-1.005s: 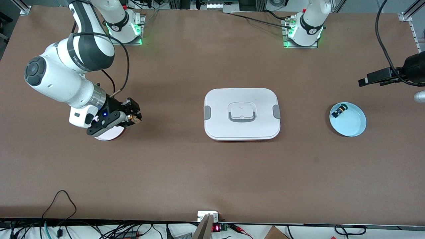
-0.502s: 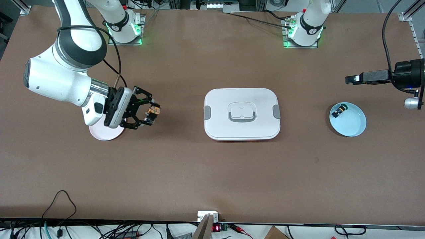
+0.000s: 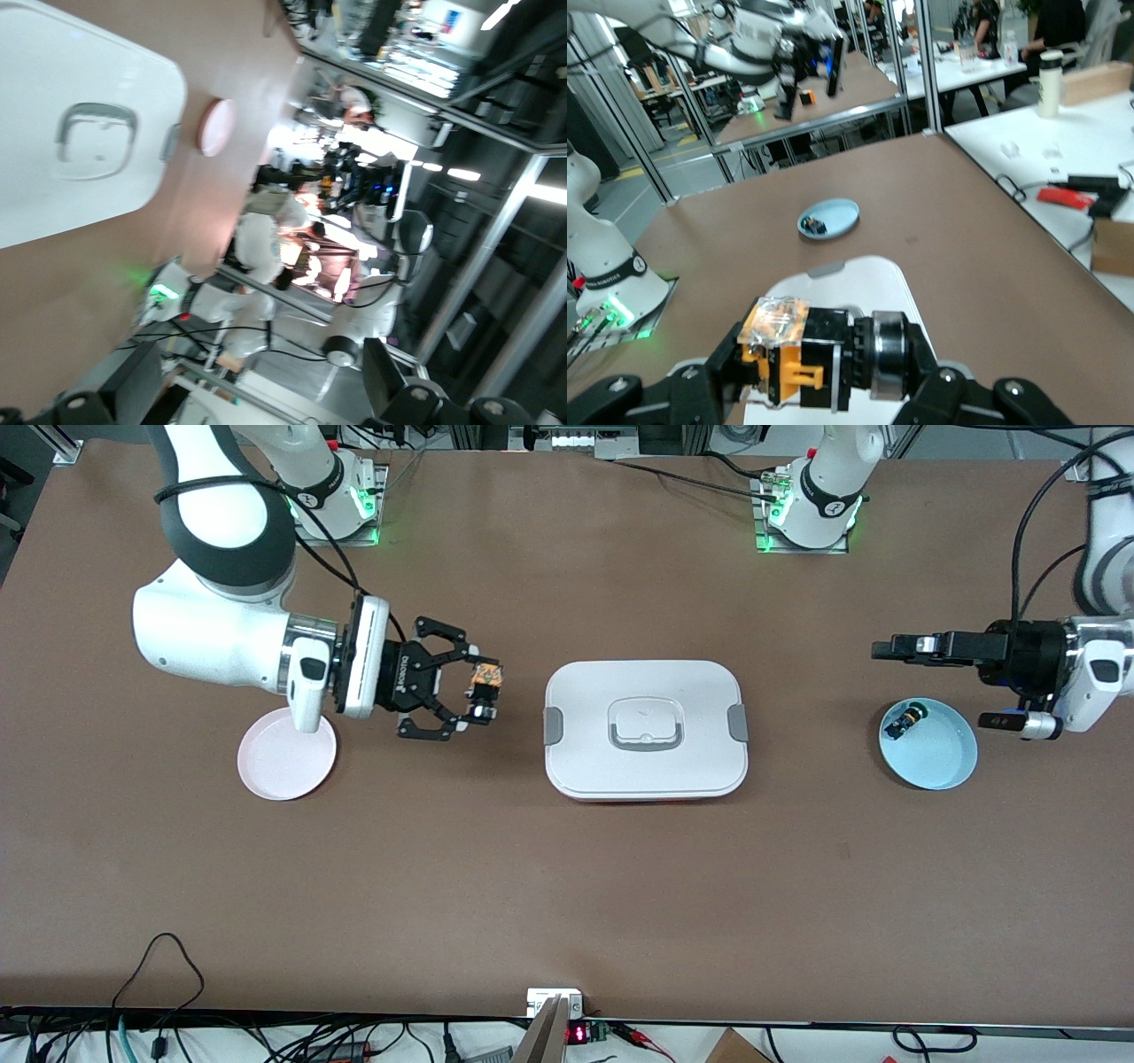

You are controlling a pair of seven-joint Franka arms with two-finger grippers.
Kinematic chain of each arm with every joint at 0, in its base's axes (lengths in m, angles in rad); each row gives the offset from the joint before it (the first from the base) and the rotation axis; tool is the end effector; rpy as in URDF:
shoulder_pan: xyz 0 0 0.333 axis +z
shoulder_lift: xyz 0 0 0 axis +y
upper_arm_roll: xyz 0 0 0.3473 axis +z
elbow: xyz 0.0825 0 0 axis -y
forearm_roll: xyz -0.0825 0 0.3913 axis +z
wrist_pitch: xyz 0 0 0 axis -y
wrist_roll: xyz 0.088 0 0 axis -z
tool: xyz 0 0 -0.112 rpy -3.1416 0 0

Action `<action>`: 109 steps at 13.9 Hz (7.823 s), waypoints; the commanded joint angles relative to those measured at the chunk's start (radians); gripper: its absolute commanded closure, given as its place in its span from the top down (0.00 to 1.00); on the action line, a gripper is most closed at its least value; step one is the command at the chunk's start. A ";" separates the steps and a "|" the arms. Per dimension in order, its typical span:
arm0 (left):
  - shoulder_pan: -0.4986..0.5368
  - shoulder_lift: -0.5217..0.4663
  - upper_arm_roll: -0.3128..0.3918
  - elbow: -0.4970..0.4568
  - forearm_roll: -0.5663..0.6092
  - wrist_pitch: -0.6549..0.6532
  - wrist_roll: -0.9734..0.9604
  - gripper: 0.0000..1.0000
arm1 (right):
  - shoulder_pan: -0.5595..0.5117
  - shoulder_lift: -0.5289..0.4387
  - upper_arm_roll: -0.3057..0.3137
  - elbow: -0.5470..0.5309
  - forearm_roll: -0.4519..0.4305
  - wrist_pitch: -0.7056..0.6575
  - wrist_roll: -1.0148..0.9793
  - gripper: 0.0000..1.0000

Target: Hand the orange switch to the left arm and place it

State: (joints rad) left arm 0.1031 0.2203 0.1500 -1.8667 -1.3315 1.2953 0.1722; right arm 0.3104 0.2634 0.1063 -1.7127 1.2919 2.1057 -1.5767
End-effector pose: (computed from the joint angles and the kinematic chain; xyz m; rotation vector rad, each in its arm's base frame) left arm 0.5840 0.0119 0.4757 1.6630 0.2424 -0.3829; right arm 0.6034 0.3133 0.5052 -1.6430 -1.2802 -0.8518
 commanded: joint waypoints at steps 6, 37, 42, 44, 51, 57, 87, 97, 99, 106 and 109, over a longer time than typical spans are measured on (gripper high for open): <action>-0.062 -0.012 -0.225 -0.078 -0.350 0.229 0.101 1.00 | 0.177 0.181 -0.007 0.271 0.222 0.089 -0.071 0.01; -0.069 -0.078 -0.535 -0.103 -0.505 0.664 0.089 0.00 | 0.243 0.246 -0.010 0.326 0.345 0.119 -0.074 0.44; -0.051 -0.090 -0.526 -0.101 -0.418 0.662 0.089 0.00 | 0.257 0.243 -0.010 0.315 0.403 0.117 -0.068 1.00; -0.034 -0.093 -0.517 -0.098 -0.342 0.659 0.087 0.00 | 0.248 0.237 -0.016 0.308 0.402 0.117 -0.063 1.00; 0.006 -0.093 -0.416 -0.114 0.169 0.648 0.078 0.00 | 0.070 0.169 -0.039 0.111 0.285 0.097 -0.037 1.00; 0.027 -0.058 -0.262 -0.151 0.846 0.633 0.026 0.00 | 0.003 0.059 -0.039 -0.079 0.048 0.093 0.318 1.00; 0.008 0.015 -0.040 -0.030 1.491 0.798 0.136 1.00 | -0.317 -0.157 -0.195 0.066 -1.338 -0.404 1.560 1.00; -0.072 -0.246 -0.098 0.253 1.284 0.237 -0.106 1.00 | -0.312 -0.234 -0.186 0.030 -1.333 -0.401 1.572 1.00; -0.072 -0.246 -0.119 0.253 1.285 0.236 -0.125 1.00 | -0.312 -0.211 -0.186 0.067 -1.330 -0.401 1.568 1.00; -0.063 -0.243 -0.139 0.253 1.304 0.234 -0.122 1.00 | -0.312 -0.211 -0.185 0.074 -1.310 -0.424 1.566 1.00; -0.062 -0.243 -0.139 0.254 1.295 0.236 -0.128 1.00 | -0.314 -0.210 -0.186 0.087 -1.275 -0.427 1.560 1.00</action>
State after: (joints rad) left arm 0.0300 -0.0333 0.0198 -1.6397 -0.0247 1.5511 0.0507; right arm 0.0015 0.0445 -0.0820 -1.6570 -0.0026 1.7022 -0.0042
